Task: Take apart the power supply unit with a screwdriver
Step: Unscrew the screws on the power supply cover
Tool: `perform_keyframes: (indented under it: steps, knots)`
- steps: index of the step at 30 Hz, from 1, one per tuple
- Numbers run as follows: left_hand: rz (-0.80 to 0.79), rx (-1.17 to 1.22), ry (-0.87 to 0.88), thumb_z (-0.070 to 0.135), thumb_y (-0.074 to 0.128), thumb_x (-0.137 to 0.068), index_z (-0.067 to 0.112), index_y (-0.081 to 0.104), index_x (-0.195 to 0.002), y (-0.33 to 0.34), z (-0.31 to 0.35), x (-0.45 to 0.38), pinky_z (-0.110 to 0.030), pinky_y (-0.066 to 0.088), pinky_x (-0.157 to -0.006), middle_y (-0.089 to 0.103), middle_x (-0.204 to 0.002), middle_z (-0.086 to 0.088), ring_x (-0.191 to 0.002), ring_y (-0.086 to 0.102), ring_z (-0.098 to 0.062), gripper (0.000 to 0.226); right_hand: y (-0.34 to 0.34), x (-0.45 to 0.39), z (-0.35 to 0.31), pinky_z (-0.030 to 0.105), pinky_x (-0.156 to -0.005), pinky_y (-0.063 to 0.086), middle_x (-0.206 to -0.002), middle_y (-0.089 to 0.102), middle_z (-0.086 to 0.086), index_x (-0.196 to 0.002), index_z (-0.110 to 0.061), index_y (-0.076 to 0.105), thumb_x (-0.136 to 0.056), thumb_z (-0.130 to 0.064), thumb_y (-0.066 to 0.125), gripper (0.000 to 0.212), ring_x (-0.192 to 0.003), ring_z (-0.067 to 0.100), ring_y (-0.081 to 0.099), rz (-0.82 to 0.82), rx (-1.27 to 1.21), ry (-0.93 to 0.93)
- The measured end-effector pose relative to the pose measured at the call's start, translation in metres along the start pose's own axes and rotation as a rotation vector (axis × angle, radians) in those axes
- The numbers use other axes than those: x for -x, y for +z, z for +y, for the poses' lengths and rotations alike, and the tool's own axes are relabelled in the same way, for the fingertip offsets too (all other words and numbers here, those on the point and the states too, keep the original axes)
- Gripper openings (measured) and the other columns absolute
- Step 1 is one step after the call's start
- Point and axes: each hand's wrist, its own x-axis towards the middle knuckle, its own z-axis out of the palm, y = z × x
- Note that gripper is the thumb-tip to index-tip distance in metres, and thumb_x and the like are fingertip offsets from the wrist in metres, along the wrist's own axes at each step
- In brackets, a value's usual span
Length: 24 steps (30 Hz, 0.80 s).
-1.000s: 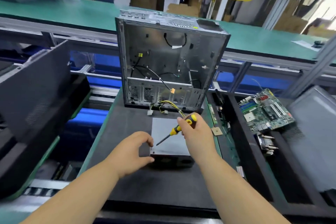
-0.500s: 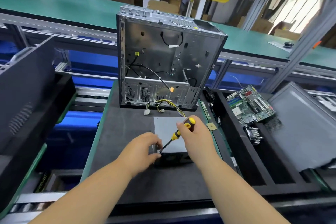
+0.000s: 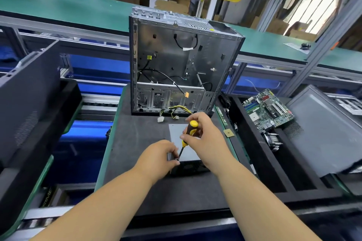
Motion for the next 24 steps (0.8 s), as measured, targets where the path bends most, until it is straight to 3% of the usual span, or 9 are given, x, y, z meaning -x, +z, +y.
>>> perform_keyframes:
  steps: [3,7,10,12,14,16,21,24]
  knots:
    - [0.010,0.015,-0.008,0.022,0.081,-0.078,0.034,0.058,-0.074,0.001,-0.001,0.000,-0.027,0.046,-0.092,0.056,-0.094,0.017,-0.101,0.056,-0.001,0.025,0.004,0.002,0.000,0.007,-0.070,0.045,-0.089,0.068,-0.010,-0.099,-0.045,0.051,-0.087,-0.008,0.071,0.044,-0.084,0.003,0.063,-0.007,-0.020,-0.073]
    - [0.014,0.015,-0.007,0.023,0.080,-0.078,0.036,0.056,-0.072,0.002,0.001,0.002,-0.027,0.048,-0.091,0.055,-0.091,0.018,-0.104,0.059,-0.002,0.028,0.010,0.003,0.003,0.013,-0.069,0.048,-0.088,0.065,-0.006,-0.094,-0.039,0.049,-0.094,-0.008,0.058,0.032,-0.087,0.009,0.063,-0.054,-0.072,-0.116]
    - [0.007,-0.007,0.013,0.029,0.082,-0.075,0.038,0.056,-0.070,0.000,0.002,0.001,-0.028,0.049,-0.084,0.058,-0.092,0.015,-0.093,0.059,-0.005,0.028,0.016,0.003,0.005,0.019,-0.066,0.047,-0.081,0.060,-0.002,-0.090,-0.029,0.050,-0.094,-0.031,0.052,0.005,-0.083,0.016,0.060,-0.097,-0.292,-0.086]
    - [0.009,0.018,0.017,0.033,0.083,-0.074,0.039,0.058,-0.069,-0.001,0.002,0.001,-0.026,0.049,-0.086,0.060,-0.094,0.015,-0.096,0.058,-0.001,0.026,0.021,0.001,0.008,0.021,-0.066,0.045,-0.077,0.057,-0.003,-0.088,-0.024,0.051,-0.091,-0.046,0.046,0.023,-0.079,0.018,0.055,-0.078,-0.430,-0.071]
    - [0.033,0.077,0.007,0.031,0.083,-0.074,0.037,0.063,-0.071,0.002,0.001,0.002,-0.027,0.048,-0.092,0.062,-0.096,0.014,-0.107,0.058,0.001,0.022,0.023,-0.001,0.008,0.031,-0.072,0.041,-0.075,0.053,-0.001,-0.085,-0.023,0.053,-0.088,-0.050,0.046,0.028,-0.075,0.019,0.049,-0.034,-0.540,-0.058]
    - [0.065,0.139,-0.021,0.026,0.084,-0.075,0.033,0.066,-0.071,0.006,-0.001,0.002,-0.028,0.047,-0.097,0.063,-0.097,0.014,-0.115,0.056,0.003,0.020,0.025,-0.004,0.010,0.037,-0.074,0.035,-0.073,0.049,0.000,-0.083,-0.023,0.053,-0.087,-0.047,0.048,0.025,-0.071,0.017,0.045,-0.007,-0.616,-0.045]
    - [0.093,0.219,-0.028,0.020,0.086,-0.074,0.038,0.064,-0.066,0.011,-0.005,0.002,-0.030,0.046,-0.101,0.066,-0.097,0.014,-0.117,0.057,0.004,0.029,0.026,-0.005,0.013,0.024,-0.065,0.037,-0.073,0.044,0.002,-0.088,-0.013,0.048,-0.098,-0.031,0.041,0.022,-0.066,0.015,0.040,-0.056,-0.685,-0.076]
    - [0.105,0.244,-0.028,0.018,0.086,-0.073,0.039,0.065,-0.066,0.013,-0.006,0.003,-0.028,0.046,-0.102,0.067,-0.098,0.013,-0.117,0.057,0.004,0.030,0.026,-0.007,0.013,0.027,-0.064,0.033,-0.072,0.042,0.003,-0.089,-0.011,0.047,-0.099,-0.027,0.039,0.020,-0.066,0.015,0.038,-0.063,-0.705,-0.096]
